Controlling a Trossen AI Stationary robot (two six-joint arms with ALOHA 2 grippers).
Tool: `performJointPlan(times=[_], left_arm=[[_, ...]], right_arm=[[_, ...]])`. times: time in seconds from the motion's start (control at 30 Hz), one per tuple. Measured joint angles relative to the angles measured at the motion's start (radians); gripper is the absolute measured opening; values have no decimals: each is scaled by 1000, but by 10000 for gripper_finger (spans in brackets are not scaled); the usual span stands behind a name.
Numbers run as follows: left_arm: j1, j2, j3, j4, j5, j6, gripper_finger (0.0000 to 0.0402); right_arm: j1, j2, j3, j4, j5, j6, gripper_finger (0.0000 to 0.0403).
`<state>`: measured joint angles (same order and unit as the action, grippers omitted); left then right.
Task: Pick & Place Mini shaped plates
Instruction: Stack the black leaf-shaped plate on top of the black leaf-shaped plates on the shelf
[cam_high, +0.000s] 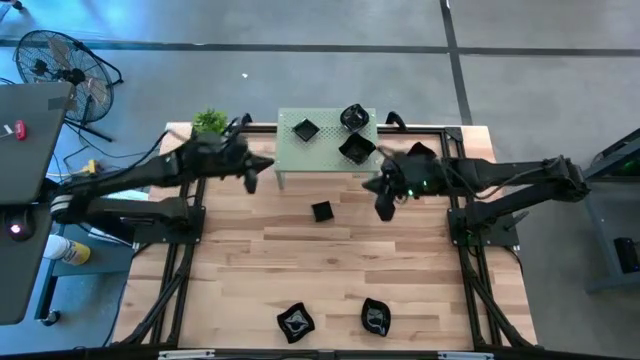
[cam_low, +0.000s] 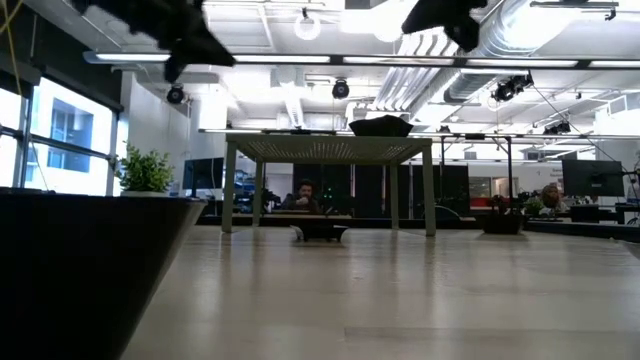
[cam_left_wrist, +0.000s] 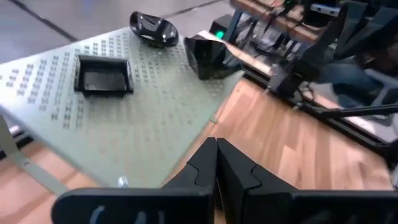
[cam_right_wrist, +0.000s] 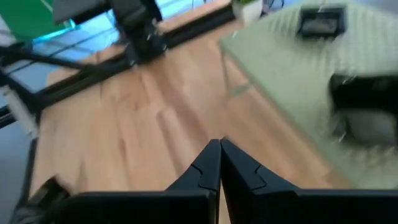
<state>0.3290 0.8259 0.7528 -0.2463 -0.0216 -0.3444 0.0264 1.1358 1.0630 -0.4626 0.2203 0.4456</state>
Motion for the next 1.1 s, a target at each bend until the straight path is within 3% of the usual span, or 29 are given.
performJointPlan(times=[0.3,0.53,0.83,1.1], left_arm=[[-22,-271,-220,42,-18,4,1],[-22,-336,-259,23,-15,35,1],[-22,-331,-260,-68,37,60,1],[-22,-335,-260,-79,73,61,1]], right_arm=[[325,81,-34,-84,30,398,3],[506,253,-34,-87,-104,694,27],[603,429,-34,16,-244,862,119],[616,525,-34,40,-306,854,167]])
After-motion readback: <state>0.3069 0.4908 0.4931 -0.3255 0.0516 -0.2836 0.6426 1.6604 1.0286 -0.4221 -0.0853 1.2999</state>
